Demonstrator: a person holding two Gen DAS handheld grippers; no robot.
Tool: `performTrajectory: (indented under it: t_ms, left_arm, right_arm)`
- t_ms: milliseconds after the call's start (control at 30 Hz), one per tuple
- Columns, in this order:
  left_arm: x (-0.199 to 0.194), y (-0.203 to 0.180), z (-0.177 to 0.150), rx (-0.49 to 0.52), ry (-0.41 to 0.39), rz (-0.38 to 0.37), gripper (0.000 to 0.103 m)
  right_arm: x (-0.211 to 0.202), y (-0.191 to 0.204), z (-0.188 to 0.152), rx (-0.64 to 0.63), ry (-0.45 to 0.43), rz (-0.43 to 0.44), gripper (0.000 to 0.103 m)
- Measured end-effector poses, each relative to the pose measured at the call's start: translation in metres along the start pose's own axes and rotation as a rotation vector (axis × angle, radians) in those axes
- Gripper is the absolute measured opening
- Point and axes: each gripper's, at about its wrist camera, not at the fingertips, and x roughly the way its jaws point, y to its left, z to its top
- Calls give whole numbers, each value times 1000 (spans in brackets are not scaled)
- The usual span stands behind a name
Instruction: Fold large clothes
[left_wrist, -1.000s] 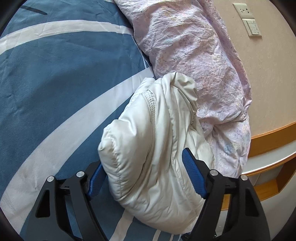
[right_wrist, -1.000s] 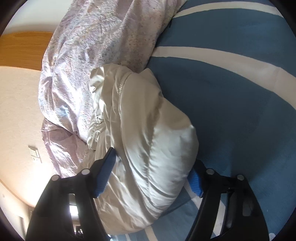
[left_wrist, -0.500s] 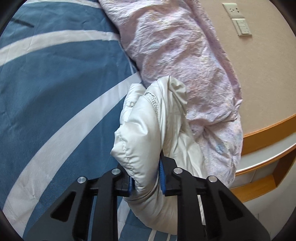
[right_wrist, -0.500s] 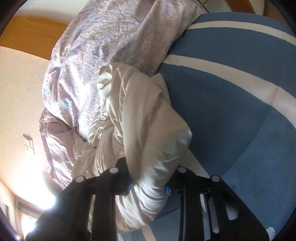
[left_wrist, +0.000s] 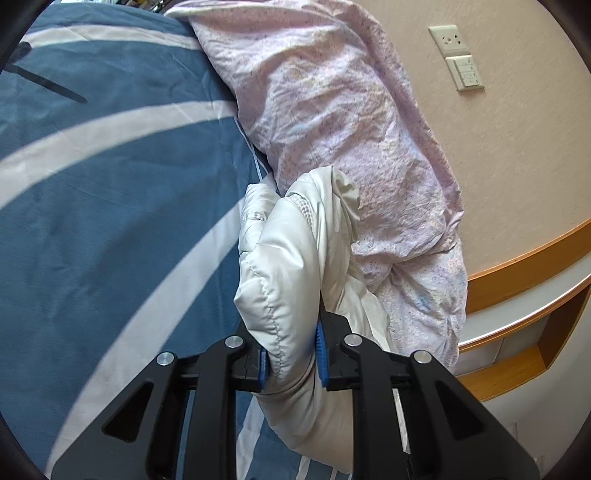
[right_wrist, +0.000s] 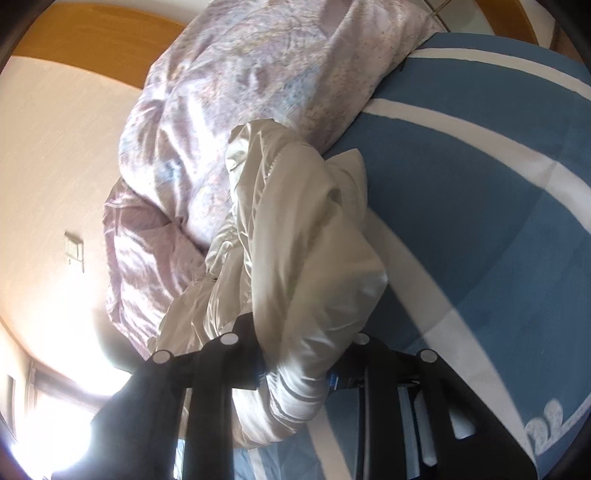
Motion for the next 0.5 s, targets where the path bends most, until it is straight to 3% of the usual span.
performTrajectory:
  t_ms: [500]
  left_arm:
    - [-66, 32, -6, -14, -19, 21, 19]
  right_arm:
    - [-19, 5, -49, -54, 62, 26, 24]
